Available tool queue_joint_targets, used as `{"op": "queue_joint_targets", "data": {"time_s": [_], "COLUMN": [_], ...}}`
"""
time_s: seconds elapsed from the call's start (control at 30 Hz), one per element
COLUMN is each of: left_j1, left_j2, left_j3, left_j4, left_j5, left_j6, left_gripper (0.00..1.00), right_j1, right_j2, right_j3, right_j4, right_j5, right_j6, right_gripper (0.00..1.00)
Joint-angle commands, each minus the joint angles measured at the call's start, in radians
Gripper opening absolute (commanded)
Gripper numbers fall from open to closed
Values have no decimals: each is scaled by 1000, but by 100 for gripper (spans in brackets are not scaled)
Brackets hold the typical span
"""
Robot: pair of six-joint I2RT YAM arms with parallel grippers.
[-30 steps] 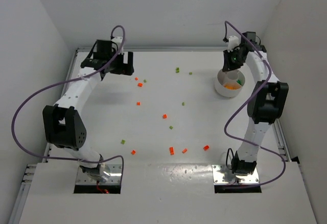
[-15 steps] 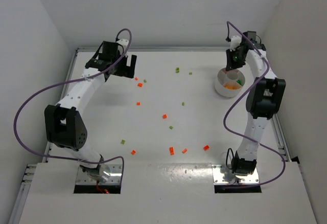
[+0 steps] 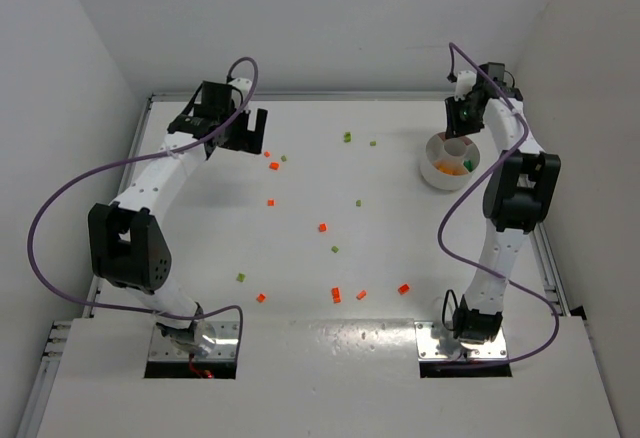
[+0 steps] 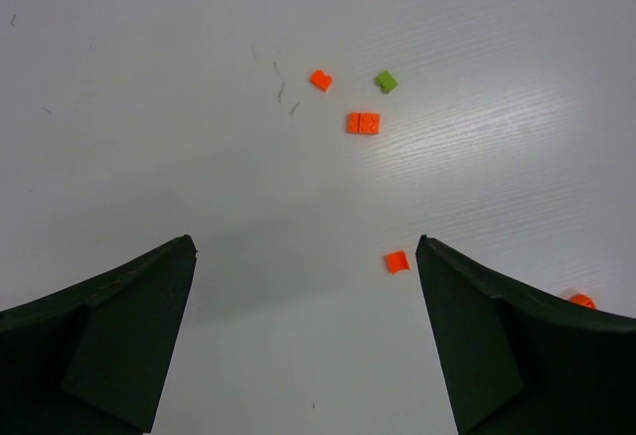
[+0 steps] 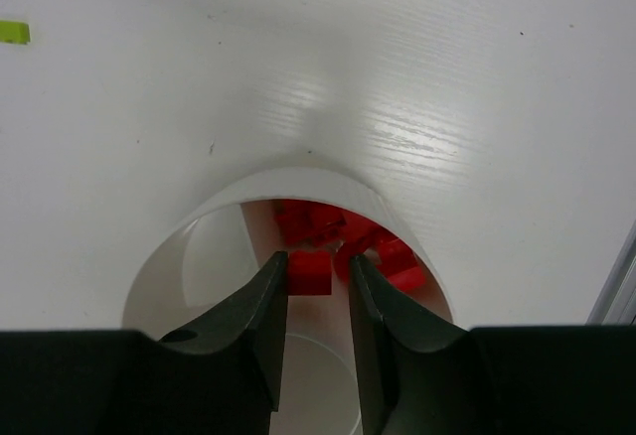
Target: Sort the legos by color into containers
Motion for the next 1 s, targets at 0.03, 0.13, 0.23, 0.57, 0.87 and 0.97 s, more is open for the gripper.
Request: {"op": "queue_joint_targets", "data": {"time_s": [0.03,0.13,0.23,0.57,0.87,0.97], "left_j1": [-9,-9,-9,-9,1,43], "left_j2": [-3,-3,-3,6,55,66], "left_j3": [1,-10,-19,-19,27,36], "left_j4": [3,3,3,-7,-17,-28], "left_j5": [25,53,62,73,91,112], "left_j6": [4,4,4,4,-25,-36], "left_gripper": [100,100,100,100,100,100], "right_j1": [-7,-7,-7,83,306,366], "right_j2": [-38,-61,-80,-230,-17,73], "right_j3": [25,25,25,-82,74,148], "right_j4": [10,1,1,91,194,207], "right_j5": [0,-11,-22,-241,-234,-177], "right_j6": [25,25,25,-43,138,176], "right_gripper": [31,31,32,28,31,33]}}
